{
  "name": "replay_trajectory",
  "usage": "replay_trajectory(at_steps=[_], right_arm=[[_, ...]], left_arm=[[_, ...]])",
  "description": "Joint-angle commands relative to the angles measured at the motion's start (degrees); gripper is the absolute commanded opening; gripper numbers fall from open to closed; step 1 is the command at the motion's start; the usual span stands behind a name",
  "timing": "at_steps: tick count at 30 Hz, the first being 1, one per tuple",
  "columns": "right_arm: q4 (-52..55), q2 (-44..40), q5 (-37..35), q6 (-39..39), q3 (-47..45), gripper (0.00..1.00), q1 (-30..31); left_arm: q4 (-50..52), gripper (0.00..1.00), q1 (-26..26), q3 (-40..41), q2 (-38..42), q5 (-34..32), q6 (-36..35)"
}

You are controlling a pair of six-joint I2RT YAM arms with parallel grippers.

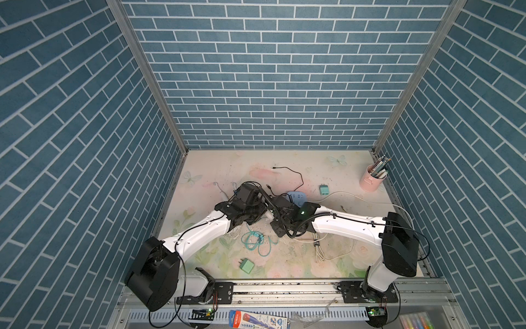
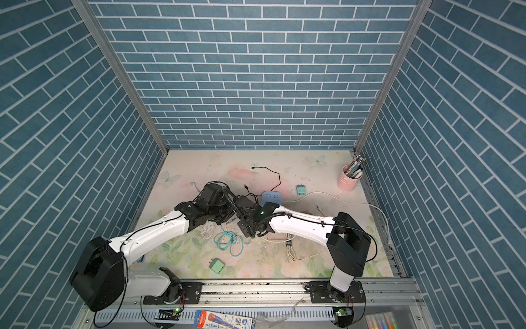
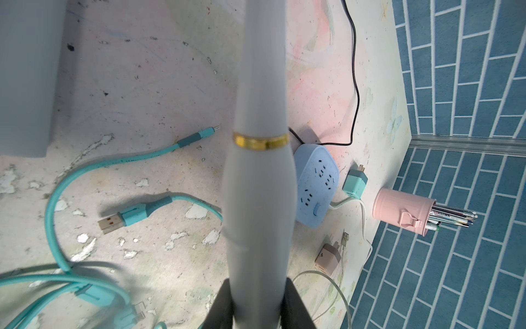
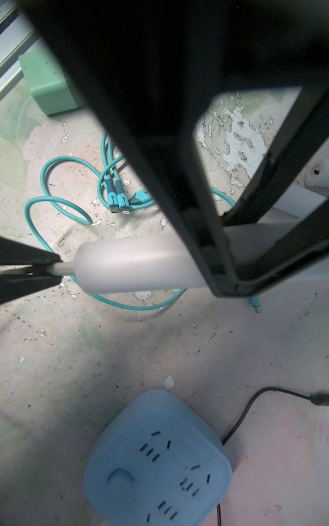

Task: Charge the electric toothbrush
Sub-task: Insert the charging cable into the electric toothbrush.

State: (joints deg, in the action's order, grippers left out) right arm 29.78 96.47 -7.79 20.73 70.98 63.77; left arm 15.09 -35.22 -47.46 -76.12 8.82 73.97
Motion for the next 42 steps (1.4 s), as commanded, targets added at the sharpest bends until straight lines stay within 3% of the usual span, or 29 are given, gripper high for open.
replay_trajectory(at_steps=[1,18,36,42], right_arm=[[-9.5,-2.0,-4.2,-1.5,2.5,0.00,-0.1],[-21.2,-5.3,-5.9,-2.8,-0.3,0.00,-1.1],[-20.6,-3.5,-6.3,1.8,2.9,0.00,-2.0],[-20.9,-9.4,-9.7,2.6,-2.4,0.00,-2.0]], left_arm=[[3.4,0.00,-2.8,-0.3,-0.4,5.7,-0.8],[2.8,0.00,-4.2,-0.3,-0.9,6.1,0.0],[3.8,0.00,-4.4,-1.2,-0.5,5.7,0.2],[7.0,0.00,-1.0,-2.4,0.1,4.7,-4.0]])
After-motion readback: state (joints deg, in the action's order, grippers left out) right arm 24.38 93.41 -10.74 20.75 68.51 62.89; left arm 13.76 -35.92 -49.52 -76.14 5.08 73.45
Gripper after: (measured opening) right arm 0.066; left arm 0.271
